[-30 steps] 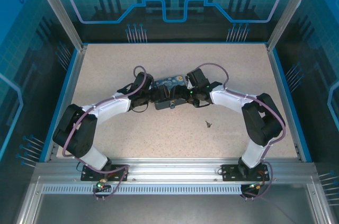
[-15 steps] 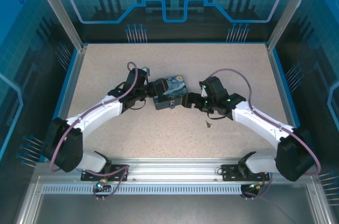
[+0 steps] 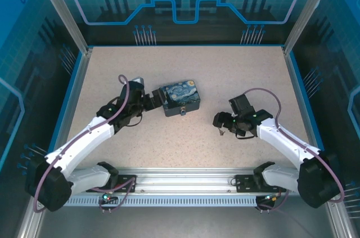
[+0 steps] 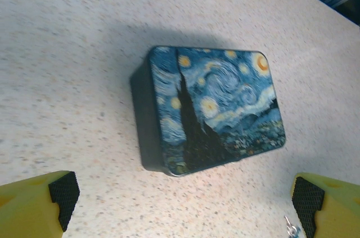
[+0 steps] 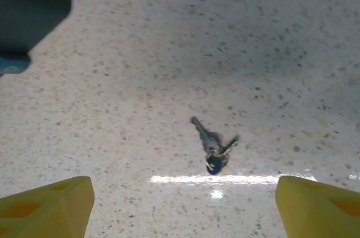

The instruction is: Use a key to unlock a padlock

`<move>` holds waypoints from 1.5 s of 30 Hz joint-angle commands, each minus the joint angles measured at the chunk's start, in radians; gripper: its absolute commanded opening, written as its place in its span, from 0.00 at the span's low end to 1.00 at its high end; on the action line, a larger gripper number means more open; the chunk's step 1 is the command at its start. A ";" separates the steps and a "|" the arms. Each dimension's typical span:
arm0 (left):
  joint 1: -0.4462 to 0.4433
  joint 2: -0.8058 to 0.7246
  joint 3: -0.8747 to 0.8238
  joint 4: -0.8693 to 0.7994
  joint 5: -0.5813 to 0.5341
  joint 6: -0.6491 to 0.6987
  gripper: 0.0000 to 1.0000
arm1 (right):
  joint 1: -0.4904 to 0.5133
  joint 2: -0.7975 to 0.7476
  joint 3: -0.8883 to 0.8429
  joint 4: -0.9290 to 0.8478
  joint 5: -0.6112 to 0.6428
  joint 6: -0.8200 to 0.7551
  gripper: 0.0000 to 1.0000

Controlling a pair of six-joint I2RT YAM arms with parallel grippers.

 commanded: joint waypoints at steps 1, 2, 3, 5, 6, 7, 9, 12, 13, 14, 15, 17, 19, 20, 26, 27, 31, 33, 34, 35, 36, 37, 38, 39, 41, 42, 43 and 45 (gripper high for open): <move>0.038 -0.021 0.052 -0.098 -0.097 0.027 0.99 | -0.011 0.027 -0.024 -0.003 -0.010 0.017 0.81; 0.056 -0.019 0.062 -0.112 -0.100 0.029 0.99 | -0.011 0.037 -0.029 0.010 -0.016 0.020 0.79; 0.074 -0.018 0.070 -0.124 -0.098 0.031 0.99 | -0.011 0.045 -0.036 0.022 -0.022 0.019 0.76; 0.112 -0.018 0.079 -0.136 -0.082 0.034 0.99 | -0.011 0.059 -0.045 0.042 -0.033 0.019 0.73; 0.131 -0.019 0.080 -0.137 -0.074 0.036 0.99 | -0.011 0.065 -0.048 0.052 -0.035 0.019 0.69; 0.145 -0.021 0.080 -0.135 -0.067 0.036 0.99 | -0.011 0.071 -0.049 0.056 -0.037 0.018 0.66; 0.168 -0.024 0.080 -0.133 -0.060 0.039 0.99 | -0.012 0.087 -0.048 0.067 -0.037 0.014 0.61; 0.182 -0.028 0.077 -0.131 -0.051 0.042 0.99 | -0.009 0.117 -0.043 0.080 -0.040 0.006 0.55; 0.184 -0.029 0.075 -0.130 -0.050 0.041 0.99 | -0.008 0.129 -0.039 0.081 -0.039 0.006 0.54; 0.186 -0.030 0.072 -0.128 -0.049 0.040 0.99 | -0.005 0.142 -0.034 0.082 -0.035 0.005 0.53; 0.188 -0.032 0.068 -0.125 -0.045 0.038 0.99 | -0.003 0.155 -0.031 0.082 -0.032 0.002 0.51; 0.189 -0.032 0.066 -0.124 -0.042 0.035 0.99 | 0.005 0.177 -0.025 0.081 -0.023 0.003 0.50; 0.189 -0.033 0.063 -0.124 -0.039 0.034 0.99 | 0.014 0.192 -0.022 0.076 -0.012 0.006 0.50; 0.191 -0.035 0.062 -0.122 -0.033 0.034 0.99 | 0.021 0.196 -0.021 0.074 -0.002 0.007 0.50; 0.191 -0.030 0.067 -0.129 -0.019 0.042 0.99 | 0.047 0.235 -0.004 0.072 0.017 0.007 0.49; 0.191 -0.030 0.066 -0.128 -0.019 0.042 0.99 | 0.052 0.240 0.000 0.070 0.022 0.007 0.49; 0.193 -0.027 0.067 -0.126 -0.013 0.037 0.99 | 0.065 0.264 0.016 0.058 0.045 0.009 0.48; 0.192 -0.025 0.065 -0.126 -0.013 0.037 0.99 | 0.068 0.274 0.021 0.055 0.057 0.008 0.46; 0.193 -0.025 0.065 -0.126 -0.013 0.037 0.99 | 0.069 0.278 0.024 0.054 0.064 0.008 0.45; 0.192 -0.025 0.065 -0.126 -0.013 0.036 0.99 | 0.071 0.281 0.027 0.051 0.070 0.009 0.45; 0.193 -0.025 0.068 -0.125 -0.012 0.036 0.99 | 0.072 0.285 0.032 0.050 0.075 0.008 0.43; 0.193 -0.024 0.067 -0.126 -0.013 0.037 0.99 | 0.072 0.288 0.035 0.050 0.081 0.006 0.43; 0.192 -0.023 0.068 -0.127 -0.013 0.037 0.99 | 0.074 0.292 0.038 0.051 0.082 0.005 0.43; 0.193 -0.020 0.069 -0.126 -0.010 0.037 0.99 | 0.075 0.297 0.041 0.051 0.083 0.004 0.42; 0.193 -0.018 0.073 -0.128 -0.010 0.037 0.99 | 0.076 0.306 0.046 0.053 0.083 0.003 0.41; 0.193 -0.017 0.073 -0.127 -0.010 0.037 0.99 | 0.077 0.312 0.047 0.053 0.083 0.001 0.39; 0.193 -0.017 0.073 -0.126 -0.010 0.037 0.99 | 0.078 0.315 0.047 0.054 0.083 0.001 0.38; 0.193 -0.016 0.073 -0.126 -0.008 0.035 0.99 | 0.079 0.323 0.049 0.056 0.084 0.002 0.38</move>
